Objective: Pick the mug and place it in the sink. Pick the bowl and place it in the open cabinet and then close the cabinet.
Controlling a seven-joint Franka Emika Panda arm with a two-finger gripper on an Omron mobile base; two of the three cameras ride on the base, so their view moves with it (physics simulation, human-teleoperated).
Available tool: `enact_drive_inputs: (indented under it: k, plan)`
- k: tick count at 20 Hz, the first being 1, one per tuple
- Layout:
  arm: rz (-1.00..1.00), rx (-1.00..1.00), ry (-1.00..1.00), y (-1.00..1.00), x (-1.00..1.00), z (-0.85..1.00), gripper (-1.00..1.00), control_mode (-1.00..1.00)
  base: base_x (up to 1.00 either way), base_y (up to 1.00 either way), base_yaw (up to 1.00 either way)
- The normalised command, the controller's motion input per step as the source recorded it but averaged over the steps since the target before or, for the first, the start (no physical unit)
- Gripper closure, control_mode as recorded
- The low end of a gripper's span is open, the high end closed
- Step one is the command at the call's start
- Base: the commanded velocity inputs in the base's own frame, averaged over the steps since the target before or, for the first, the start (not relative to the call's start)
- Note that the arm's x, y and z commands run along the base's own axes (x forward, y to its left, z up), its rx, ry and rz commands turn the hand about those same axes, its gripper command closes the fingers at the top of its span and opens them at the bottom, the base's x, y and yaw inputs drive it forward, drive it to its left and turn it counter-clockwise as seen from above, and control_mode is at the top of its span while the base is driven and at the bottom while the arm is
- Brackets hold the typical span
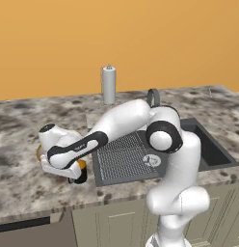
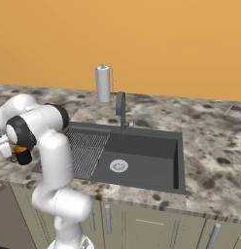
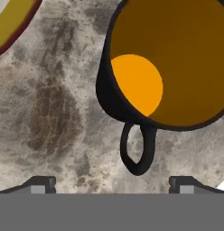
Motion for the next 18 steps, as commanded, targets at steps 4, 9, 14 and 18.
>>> enact_drive_inputs:
  k: [4,9,14,18]
  plan:
    - [0.0,-0.14,-0.15,0.0,0.0,0.0,-1.0,-1.0,0.0,0.0,0.0]
    - [0.0,-0.04,-0.07,0.0,0.0,0.0,-1.0,-1.0,0.0,0.0,0.0]
    - [0.0,0.0,-0.02,-0.08,0.0,0.0,-1.0,-1.0,0.0,0.0,0.0]
    - [0.04,0.0,-0.04,-0.29,0.0,0.0,-1.0,-1.0,0.0,0.0,0.0]
